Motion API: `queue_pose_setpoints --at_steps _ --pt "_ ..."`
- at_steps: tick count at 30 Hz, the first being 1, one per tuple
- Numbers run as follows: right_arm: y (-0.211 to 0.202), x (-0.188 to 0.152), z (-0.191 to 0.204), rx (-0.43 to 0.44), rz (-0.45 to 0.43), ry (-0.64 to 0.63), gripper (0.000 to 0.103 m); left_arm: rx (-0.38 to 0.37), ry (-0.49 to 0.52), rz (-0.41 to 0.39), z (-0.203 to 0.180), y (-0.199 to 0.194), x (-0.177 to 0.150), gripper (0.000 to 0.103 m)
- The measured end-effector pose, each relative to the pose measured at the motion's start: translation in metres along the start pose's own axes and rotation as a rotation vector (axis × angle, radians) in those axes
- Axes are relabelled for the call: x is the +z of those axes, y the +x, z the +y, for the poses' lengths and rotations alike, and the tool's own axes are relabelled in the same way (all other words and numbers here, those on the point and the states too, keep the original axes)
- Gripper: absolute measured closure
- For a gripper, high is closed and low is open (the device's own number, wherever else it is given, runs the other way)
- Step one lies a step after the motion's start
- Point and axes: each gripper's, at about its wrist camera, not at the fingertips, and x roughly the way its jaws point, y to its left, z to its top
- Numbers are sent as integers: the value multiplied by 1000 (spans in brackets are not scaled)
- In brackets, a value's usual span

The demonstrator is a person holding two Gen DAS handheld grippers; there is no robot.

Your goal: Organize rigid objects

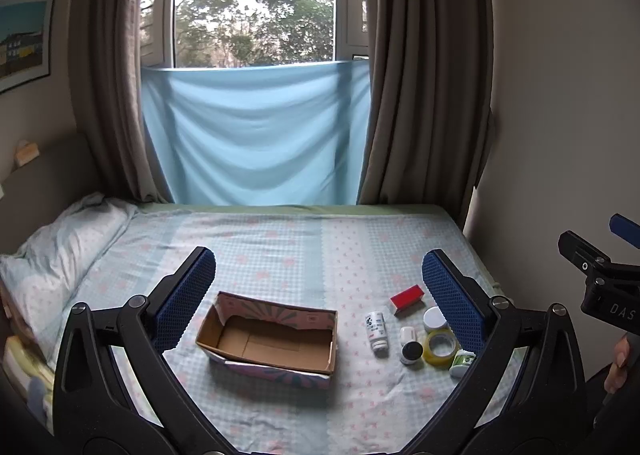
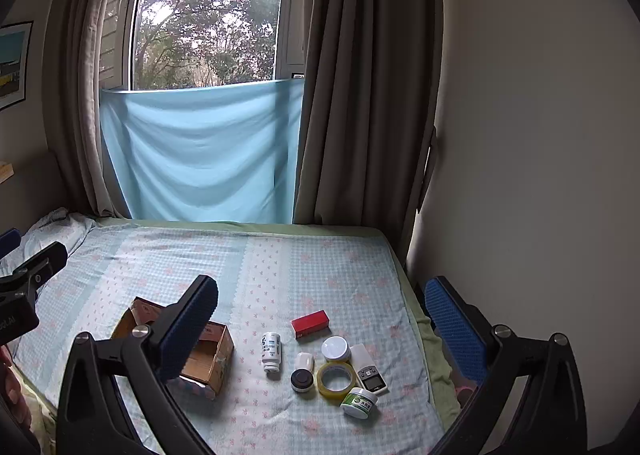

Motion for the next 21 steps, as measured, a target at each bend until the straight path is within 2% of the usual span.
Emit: queue_pose_setpoints --at_steps 21 --pt "-3 -2 -2 -1 -3 16 0 -12 -10 0 1 1 0 0"
